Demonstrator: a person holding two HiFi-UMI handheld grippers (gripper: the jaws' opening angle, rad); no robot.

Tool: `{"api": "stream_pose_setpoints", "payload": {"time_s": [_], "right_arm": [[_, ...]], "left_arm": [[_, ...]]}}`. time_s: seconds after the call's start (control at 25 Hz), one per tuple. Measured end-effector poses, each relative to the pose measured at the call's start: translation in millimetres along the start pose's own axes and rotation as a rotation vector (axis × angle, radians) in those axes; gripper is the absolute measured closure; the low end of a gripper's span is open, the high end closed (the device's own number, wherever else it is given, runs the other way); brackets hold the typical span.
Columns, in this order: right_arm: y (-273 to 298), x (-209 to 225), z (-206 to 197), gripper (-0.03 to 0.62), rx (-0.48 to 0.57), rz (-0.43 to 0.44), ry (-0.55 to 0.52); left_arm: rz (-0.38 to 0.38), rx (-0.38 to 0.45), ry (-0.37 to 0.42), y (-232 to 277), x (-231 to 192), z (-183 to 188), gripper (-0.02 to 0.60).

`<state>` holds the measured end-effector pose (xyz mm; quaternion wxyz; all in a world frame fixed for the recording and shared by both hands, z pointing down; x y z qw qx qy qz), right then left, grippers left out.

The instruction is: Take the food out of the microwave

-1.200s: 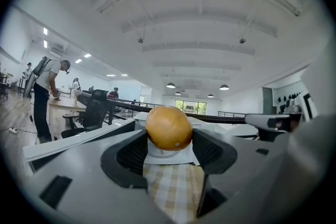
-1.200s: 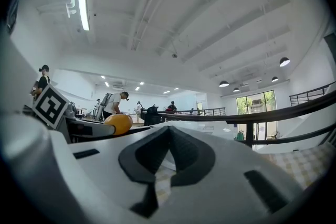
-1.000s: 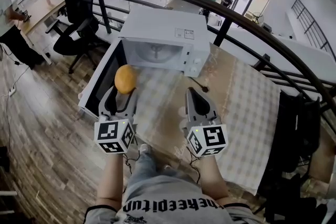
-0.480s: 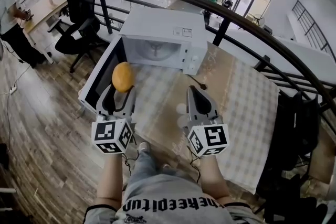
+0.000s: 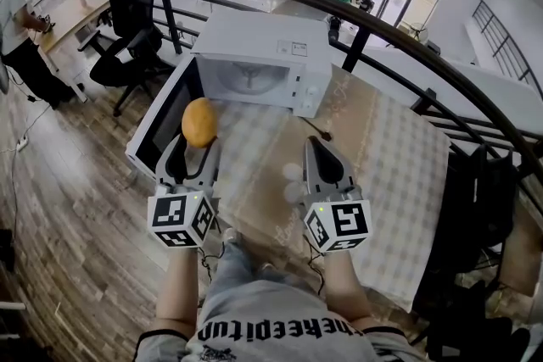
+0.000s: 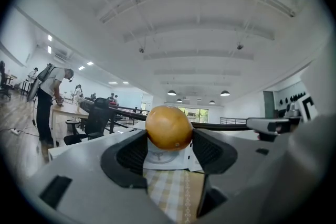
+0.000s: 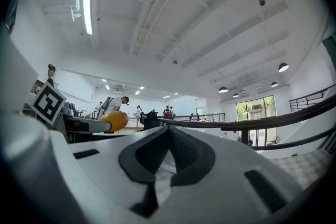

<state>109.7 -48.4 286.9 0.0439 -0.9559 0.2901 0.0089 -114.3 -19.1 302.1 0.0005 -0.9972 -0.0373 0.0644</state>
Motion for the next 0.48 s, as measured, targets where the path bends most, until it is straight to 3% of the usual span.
{"api": "stream_pose_setpoints", "payload": {"time_s": [0.48], "right_arm": [[-10.5, 4.6, 2.9, 0.589, 0.011, -0.008, 0.008]], "left_arm": [[-0.001, 0.004, -0.007, -5.8, 8.1, 1.2, 0.318]]}}
Point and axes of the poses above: the fingertips, and each gripper's own axes: y forward along the fingers, x to its right, z out of its top, the point moved 3 cm from there along -y, backward along the fingers, and after that the axes turned 1 degree about -y, right-handed, at the moved point
